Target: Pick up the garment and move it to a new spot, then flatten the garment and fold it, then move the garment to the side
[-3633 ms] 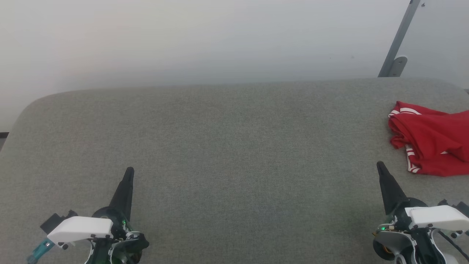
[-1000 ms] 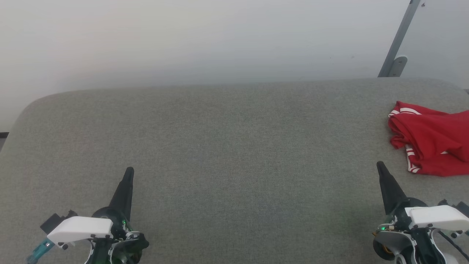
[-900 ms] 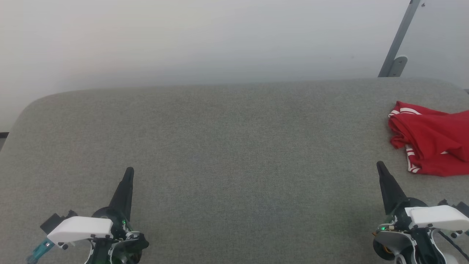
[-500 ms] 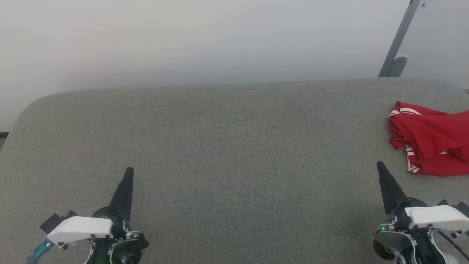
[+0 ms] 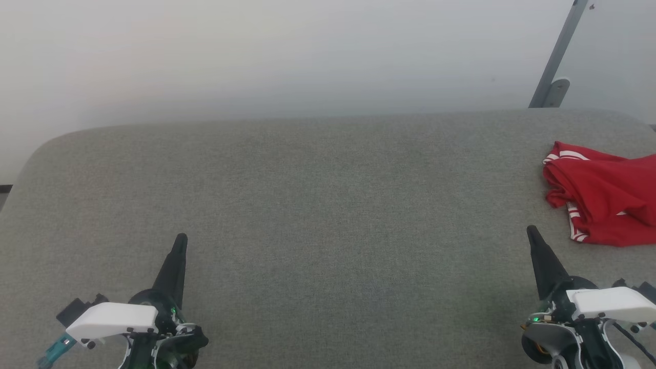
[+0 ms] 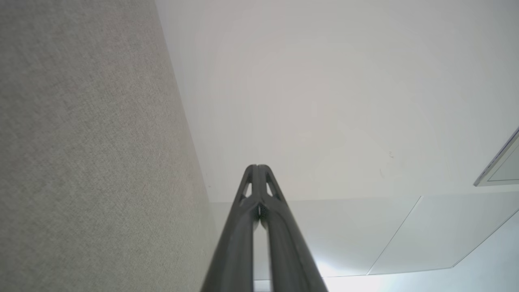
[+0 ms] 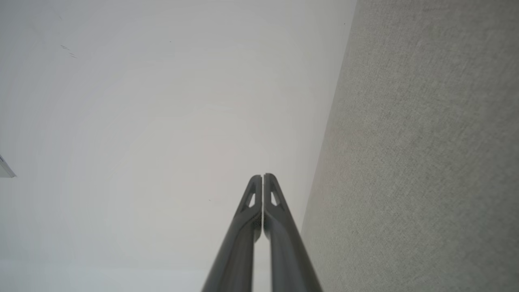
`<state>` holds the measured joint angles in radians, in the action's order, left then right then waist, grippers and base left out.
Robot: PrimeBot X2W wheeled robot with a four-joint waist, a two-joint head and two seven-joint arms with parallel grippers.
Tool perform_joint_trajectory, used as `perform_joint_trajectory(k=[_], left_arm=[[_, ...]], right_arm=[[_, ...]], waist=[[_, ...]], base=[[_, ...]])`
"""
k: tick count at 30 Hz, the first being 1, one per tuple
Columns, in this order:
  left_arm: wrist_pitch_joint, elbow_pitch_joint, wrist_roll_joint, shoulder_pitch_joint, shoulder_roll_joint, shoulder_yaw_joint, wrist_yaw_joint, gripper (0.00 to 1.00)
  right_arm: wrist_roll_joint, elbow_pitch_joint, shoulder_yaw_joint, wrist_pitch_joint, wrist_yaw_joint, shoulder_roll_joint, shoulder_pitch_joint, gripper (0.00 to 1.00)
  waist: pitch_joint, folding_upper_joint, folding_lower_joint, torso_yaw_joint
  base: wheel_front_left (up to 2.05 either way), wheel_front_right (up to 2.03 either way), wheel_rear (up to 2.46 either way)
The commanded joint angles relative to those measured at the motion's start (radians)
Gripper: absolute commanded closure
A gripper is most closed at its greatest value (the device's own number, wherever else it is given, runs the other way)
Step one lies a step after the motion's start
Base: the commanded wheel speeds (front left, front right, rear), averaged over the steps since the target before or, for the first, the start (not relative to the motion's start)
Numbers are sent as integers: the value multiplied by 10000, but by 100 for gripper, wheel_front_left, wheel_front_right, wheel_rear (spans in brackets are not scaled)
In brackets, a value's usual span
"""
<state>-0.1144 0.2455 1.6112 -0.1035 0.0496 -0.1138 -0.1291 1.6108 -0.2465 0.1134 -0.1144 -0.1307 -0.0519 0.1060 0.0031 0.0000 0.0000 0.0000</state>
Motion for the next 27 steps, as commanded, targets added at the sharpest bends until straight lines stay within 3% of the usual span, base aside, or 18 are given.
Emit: perform_joint_trajectory(k=[1, 27], left_arm=[[-42, 2, 16, -116, -21, -31, -29, 100], [-43, 0, 15, -117, -20, -32, -29, 100]], right_arm=[[42, 41, 7, -28, 0, 34, 57, 100], [43, 41, 8, -29, 0, 34, 57, 100]], waist=[[0, 0, 0, 0], [0, 0, 0, 0]], base=[[0, 0, 0], [0, 0, 0]])
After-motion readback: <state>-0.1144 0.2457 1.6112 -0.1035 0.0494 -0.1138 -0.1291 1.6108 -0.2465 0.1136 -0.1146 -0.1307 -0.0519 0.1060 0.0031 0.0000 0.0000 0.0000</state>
